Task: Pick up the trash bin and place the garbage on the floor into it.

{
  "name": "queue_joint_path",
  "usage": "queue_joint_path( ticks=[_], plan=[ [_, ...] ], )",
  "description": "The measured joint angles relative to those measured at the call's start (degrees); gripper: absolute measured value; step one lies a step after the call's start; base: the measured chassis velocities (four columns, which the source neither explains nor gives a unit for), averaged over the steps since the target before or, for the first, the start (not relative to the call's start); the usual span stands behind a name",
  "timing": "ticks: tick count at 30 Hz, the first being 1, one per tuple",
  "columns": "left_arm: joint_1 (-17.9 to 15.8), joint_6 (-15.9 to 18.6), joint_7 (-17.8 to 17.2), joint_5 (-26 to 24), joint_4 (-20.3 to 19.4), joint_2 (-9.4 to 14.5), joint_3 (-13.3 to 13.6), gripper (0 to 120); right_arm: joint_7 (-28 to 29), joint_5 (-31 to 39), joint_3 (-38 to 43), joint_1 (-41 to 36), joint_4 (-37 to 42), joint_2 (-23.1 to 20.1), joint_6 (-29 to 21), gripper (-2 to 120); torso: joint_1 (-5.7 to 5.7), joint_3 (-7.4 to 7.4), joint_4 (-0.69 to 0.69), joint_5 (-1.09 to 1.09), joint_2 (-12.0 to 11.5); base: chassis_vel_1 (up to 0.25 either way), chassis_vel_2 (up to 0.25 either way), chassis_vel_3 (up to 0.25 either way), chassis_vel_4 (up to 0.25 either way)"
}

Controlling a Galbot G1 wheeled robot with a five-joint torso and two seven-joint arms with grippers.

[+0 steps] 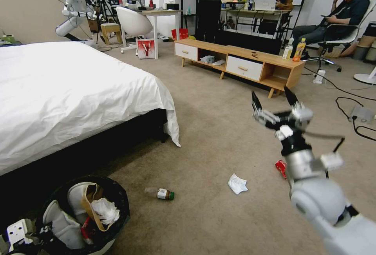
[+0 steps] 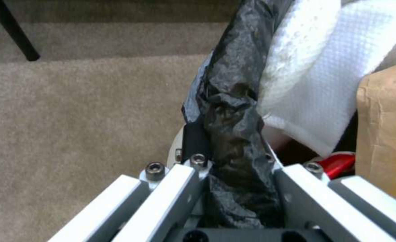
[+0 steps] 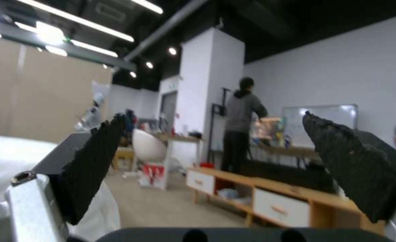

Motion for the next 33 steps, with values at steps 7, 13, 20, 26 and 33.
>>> queue_joint_path(
  ticks=[7, 13, 20, 26, 33],
  plan=[
    [0.4, 0.0, 0.76, 1.67, -1.52, -1.74, 0.09, 3, 0.3, -7.06, 6.34, -8.08, 1.79, 5.12, -1.64, 100, 0.0, 0.0, 0.03, -0.01, 0.0, 0.0, 0.0, 0.0, 0.0],
    [0.0, 0.0, 0.95, 2.15, -1.69, -2.38, 0.75, 3, 0.26, -11.12, 8.92, -12.81, 4.87, 8.82, -3.39, 100, 0.0, 0.0, 0.0, 0.0, 0.0, 0.0, 0.0, 0.0, 0.0],
    [-0.45, 0.0, 1.23, 2.66, -1.71, -2.83, 1.4, 3, 1.64, -17.36, 11.98, -17.76, 8.15, 15.81, -7.22, 100, 0.0, 0.0, 0.0, -0.02, 0.0, 0.0, 0.0, 0.0, 0.0],
    [-0.58, 0.0, 1.44, 2.85, -1.93, -3.25, 1.73, 3, 1.81, -18.57, 10.88, -18.58, 7.87, 19.34, -7.86, 100, 0.0, 0.0, 0.02, 0.0, 0.0, 0.0, 0.0, 0.0, 0.0],
    [-0.18, 0.0, 1.87, 3.34, -2.84, -3.98, 1.7, 3, 1.06, -18.4, 9.73, -17.85, 6.6, 20.36, -8.19, 100, 0.0, 0.01, 0.02, -0.01, 0.0, 0.0, 0.0, 0.0, 0.0]
  ],
)
